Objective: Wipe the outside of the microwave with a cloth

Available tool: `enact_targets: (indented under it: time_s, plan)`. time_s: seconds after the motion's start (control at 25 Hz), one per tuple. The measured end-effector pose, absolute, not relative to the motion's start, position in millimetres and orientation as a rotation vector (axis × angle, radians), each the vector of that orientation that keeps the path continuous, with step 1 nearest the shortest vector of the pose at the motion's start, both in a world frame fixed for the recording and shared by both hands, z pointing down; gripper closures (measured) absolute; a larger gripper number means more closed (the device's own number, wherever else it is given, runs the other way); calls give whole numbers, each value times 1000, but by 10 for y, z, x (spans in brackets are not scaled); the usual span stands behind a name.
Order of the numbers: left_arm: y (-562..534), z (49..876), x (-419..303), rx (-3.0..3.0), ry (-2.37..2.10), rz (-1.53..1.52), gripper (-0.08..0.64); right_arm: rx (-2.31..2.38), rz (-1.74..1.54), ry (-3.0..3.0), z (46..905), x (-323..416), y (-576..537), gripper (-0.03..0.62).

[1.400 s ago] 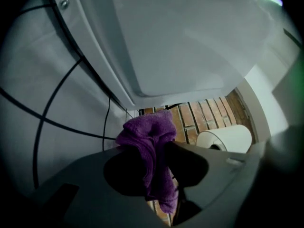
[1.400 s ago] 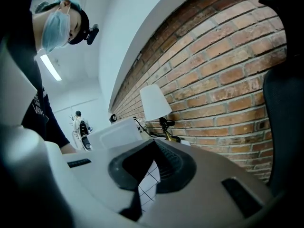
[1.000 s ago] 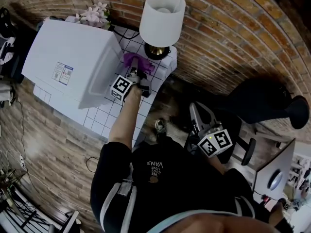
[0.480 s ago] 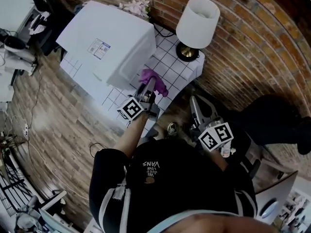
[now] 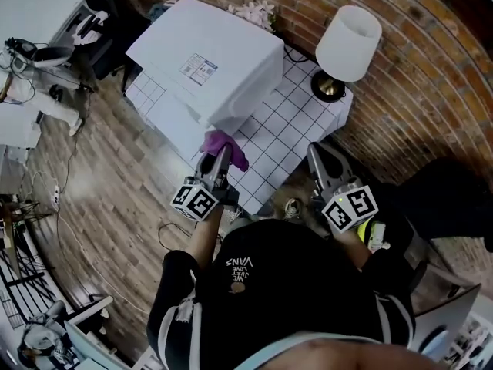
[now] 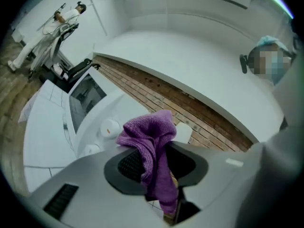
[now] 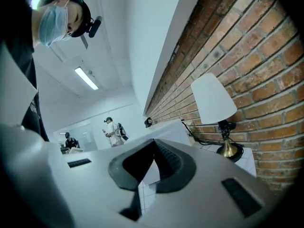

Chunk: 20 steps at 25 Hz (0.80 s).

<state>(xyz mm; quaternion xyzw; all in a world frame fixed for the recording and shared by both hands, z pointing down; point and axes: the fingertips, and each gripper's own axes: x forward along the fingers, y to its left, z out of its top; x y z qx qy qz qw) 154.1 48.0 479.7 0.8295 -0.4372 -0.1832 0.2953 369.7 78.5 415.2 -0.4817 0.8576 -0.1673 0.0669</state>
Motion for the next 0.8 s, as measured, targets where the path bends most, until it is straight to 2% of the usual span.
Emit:
enact_targets:
  time_s: [0.4,0.8]
  plan:
    - [422,4368,774,2531,-1157,-261,428,-1627,-450,2462,4065,3042,798,595]
    - [440,4171,367,2722,-1182,-112,428,-1702,-400,2388,4084,2593,837,595]
